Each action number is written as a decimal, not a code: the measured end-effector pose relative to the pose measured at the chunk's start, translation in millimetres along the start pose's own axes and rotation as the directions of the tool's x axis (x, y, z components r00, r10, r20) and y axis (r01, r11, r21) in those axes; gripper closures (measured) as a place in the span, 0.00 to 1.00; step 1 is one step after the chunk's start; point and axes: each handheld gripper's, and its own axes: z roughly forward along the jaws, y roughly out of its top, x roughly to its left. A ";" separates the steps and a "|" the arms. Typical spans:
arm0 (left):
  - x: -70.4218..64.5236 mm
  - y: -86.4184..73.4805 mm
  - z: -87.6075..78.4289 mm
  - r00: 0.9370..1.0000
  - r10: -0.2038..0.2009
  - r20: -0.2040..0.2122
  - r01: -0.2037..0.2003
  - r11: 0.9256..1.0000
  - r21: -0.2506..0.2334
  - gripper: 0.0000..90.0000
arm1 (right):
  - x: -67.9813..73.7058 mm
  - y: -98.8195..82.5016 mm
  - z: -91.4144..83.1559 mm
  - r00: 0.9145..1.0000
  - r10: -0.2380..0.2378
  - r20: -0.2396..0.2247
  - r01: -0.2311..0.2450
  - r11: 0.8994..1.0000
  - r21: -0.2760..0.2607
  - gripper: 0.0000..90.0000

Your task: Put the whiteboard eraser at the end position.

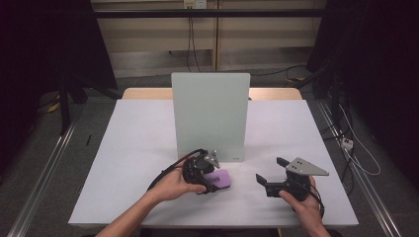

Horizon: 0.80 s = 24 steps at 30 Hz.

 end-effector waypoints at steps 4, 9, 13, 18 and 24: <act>1.5 -1.0 -0.6 1.000 0.003 -0.001 -0.003 1.000 0.006 0.45 | 0.4 0.3 0.8 1.000 -0.002 -0.003 0.002 1.000 0.000 0.05; -0.6 -0.7 1.1 0.999 0.025 -0.037 -0.024 1.000 0.016 0.41 | 0.2 0.6 2.0 1.000 -0.002 -0.007 0.003 1.000 0.004 0.05; -2.6 -0.6 5.7 0.998 0.002 -0.059 -0.002 1.000 0.003 0.32 | -0.5 0.3 2.0 1.000 -0.004 -0.007 0.004 1.000 0.003 0.05; -1.3 0.0 1.1 0.996 0.002 -0.088 -0.003 1.000 -0.016 0.22 | -1.0 0.0 1.9 1.000 -0.001 -0.011 0.001 1.000 -0.001 0.05; -0.1 -0.1 -4.3 0.993 -0.029 -0.114 0.022 0.997 -0.068 0.12 | -1.9 -0.2 2.4 1.000 0.005 -0.011 -0.005 1.000 0.000 0.05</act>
